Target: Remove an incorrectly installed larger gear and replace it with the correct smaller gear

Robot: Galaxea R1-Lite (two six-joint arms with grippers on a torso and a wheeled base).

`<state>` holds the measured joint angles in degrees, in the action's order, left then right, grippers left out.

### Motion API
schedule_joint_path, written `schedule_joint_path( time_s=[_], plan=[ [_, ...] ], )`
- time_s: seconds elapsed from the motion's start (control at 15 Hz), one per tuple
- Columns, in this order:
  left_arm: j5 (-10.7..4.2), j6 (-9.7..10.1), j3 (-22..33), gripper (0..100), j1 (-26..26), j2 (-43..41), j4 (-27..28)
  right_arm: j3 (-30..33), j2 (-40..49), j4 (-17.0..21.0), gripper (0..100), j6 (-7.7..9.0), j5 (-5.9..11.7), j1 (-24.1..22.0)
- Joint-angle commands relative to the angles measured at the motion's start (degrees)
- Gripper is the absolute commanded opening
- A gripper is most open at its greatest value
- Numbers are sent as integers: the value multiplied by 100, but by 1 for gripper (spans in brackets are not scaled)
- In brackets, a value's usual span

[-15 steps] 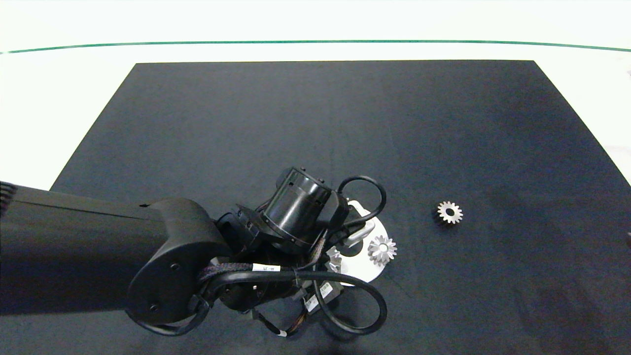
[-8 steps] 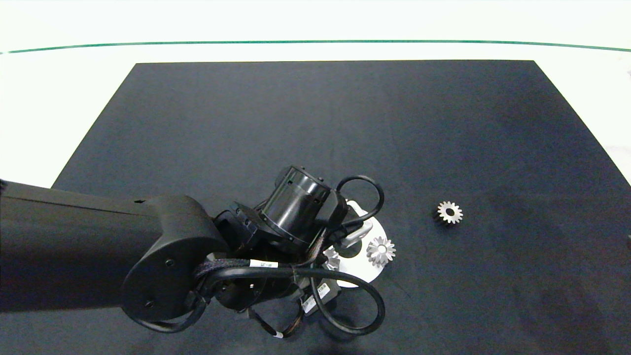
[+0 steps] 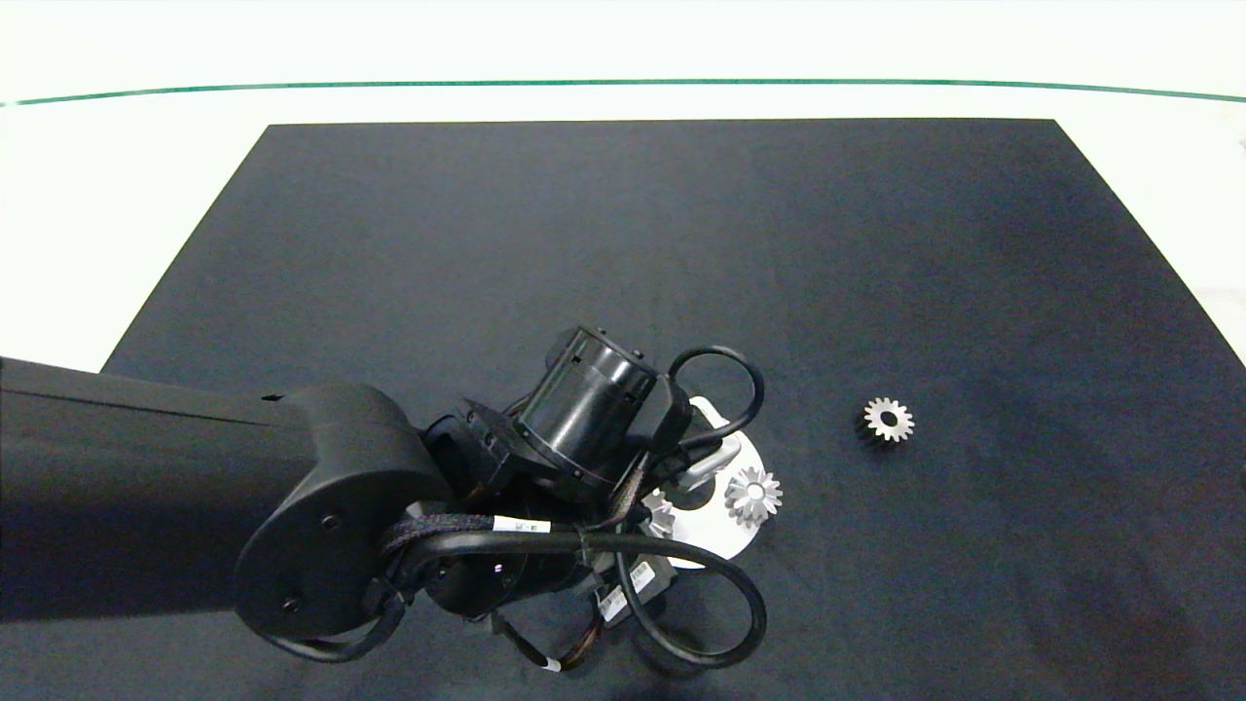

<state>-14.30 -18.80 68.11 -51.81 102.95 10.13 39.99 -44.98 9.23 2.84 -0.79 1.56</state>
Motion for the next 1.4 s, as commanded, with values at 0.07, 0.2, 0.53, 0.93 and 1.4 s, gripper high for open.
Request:
schedule_joint_path(
  time_s=[0.07,0.2,0.53,0.93,1.4],
  plan=[
    [-3,8,-8,25,-22,-3,-2,1,16,9,100,6,-17,2],
    [-3,17,-8,25,-31,-3,-20,1,16,9,100,6,-17,2],
    [-3,-1,-52,25,-66,6,-37,1,42,9,100,6,-17,2],
    [-3,-1,-52,14,-57,15,-20,1,25,9,100,6,-17,2],
    [-3,34,1,7,-57,-21,6,-52,33,0,100,6,-17,2]
  ],
)
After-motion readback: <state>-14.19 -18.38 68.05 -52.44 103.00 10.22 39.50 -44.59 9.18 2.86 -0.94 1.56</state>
